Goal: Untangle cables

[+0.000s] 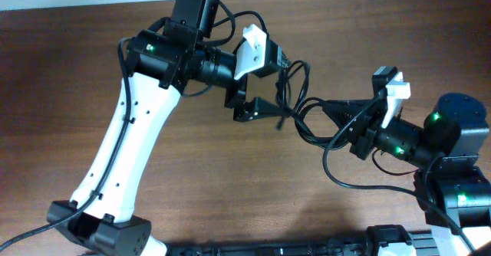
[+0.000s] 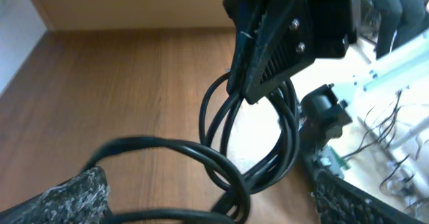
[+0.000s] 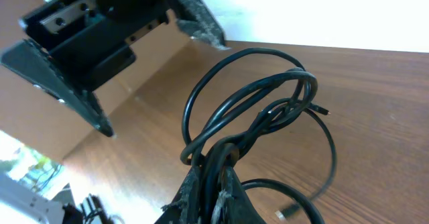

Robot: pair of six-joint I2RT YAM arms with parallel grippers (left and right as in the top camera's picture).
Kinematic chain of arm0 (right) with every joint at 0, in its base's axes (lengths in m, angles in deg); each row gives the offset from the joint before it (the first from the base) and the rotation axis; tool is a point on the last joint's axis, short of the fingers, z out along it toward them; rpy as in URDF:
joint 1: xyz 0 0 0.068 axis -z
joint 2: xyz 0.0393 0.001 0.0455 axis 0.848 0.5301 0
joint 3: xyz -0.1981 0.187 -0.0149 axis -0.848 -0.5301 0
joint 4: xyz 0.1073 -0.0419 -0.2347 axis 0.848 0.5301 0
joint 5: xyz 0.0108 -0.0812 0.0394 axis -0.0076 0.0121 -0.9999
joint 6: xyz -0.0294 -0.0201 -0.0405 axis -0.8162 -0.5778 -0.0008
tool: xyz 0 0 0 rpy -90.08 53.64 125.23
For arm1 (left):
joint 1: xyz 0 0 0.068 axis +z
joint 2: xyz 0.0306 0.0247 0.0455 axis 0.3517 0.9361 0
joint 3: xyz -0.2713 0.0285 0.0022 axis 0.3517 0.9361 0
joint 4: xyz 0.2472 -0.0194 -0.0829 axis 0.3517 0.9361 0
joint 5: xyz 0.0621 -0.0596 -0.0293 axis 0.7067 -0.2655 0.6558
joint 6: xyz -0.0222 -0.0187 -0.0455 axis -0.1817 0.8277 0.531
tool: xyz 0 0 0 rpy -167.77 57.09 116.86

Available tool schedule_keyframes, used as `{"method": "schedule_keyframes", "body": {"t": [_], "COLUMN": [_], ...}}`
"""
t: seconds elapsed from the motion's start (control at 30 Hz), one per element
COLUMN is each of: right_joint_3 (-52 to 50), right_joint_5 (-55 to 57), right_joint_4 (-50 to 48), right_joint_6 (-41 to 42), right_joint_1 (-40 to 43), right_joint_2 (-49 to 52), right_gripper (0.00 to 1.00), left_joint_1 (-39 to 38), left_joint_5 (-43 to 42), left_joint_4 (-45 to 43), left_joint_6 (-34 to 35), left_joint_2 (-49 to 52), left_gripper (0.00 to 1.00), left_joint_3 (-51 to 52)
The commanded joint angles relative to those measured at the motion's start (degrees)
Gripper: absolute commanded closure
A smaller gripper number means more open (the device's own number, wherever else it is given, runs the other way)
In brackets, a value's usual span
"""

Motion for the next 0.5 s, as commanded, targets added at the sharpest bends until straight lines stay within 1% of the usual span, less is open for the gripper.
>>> {"method": "schedule_keyframes", "body": {"t": [0.0, 0.07, 0.13, 0.23, 0.33, 0.37, 0.47], "right_joint_3": [0.3, 0.3, 0.3, 0.3, 0.3, 0.3, 0.3], "right_joint_5": [-5.8, -8.7, -10.6, -10.6, -10.7, -10.7, -13.1], "right_joint_4": [-2.2, -3.6, -4.0, -4.0, -4.0, -4.0, -4.2], "right_joint_6": [-2.1, -3.1, -4.2, -4.2, -4.2, -4.2, -4.8], "right_joint_1": [0.1, 0.1, 0.1, 0.1, 0.1, 0.1, 0.1], "right_joint_2": [-0.7, -0.7, -0.7, -0.7, -0.7, -0.7, -0.7], "right_gripper": [0.96, 0.96, 0.96, 0.96, 0.96, 0.96, 0.96], "left_joint_1": [-2.6, -4.5, -6.5, -9.1, -10.9, -11.2, -11.2], "left_joint_5": [-1.4, -0.9, 1.5, 4.8, 8.3, 9.4, 11.3], "left_joint_4": [0.4, 0.4, 0.4, 0.4, 0.4, 0.4, 0.5], "left_joint_6": [-10.3, -13.5, -15.3, -15.3, -15.3, -15.3, -15.2], "left_joint_2": [-1.2, -1.2, -1.2, -1.2, -1.2, -1.2, -1.2], "left_gripper": [0.00, 0.00, 0.00, 0.01, 0.11, 0.12, 0.13], "left_joint_3": [-0.8, -0.8, -0.8, -0.8, -0.8, -0.8, -0.7]}}
